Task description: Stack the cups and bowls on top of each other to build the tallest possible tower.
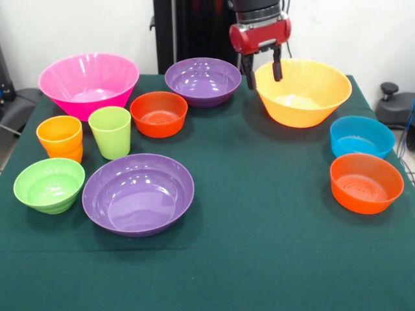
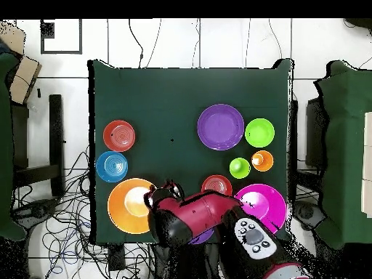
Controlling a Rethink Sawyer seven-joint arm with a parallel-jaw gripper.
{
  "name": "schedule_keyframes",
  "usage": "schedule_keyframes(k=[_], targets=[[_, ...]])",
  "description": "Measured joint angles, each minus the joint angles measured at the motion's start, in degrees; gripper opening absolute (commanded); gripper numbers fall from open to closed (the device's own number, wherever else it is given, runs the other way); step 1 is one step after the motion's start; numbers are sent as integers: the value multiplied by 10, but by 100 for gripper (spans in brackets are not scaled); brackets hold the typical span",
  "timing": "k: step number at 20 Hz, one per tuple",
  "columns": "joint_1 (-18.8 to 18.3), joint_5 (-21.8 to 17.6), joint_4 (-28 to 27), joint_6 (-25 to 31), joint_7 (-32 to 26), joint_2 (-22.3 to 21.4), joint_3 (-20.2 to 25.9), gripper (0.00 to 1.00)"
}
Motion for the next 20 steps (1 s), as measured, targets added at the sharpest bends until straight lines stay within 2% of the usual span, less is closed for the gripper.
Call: schedule_keyframes(k=[5,8,10,13,16,20], targets=[[51,0,-5,-26,0,29,-44,100],[104,0,-10,-79,0,65,-91,100],[124,0,-12,-104,0,82,-109,100],[175,1,-19,-178,0,135,-160,100],[204,1,-22,-229,0,173,-194,100],[215,1,-22,-263,0,203,-218,100]])
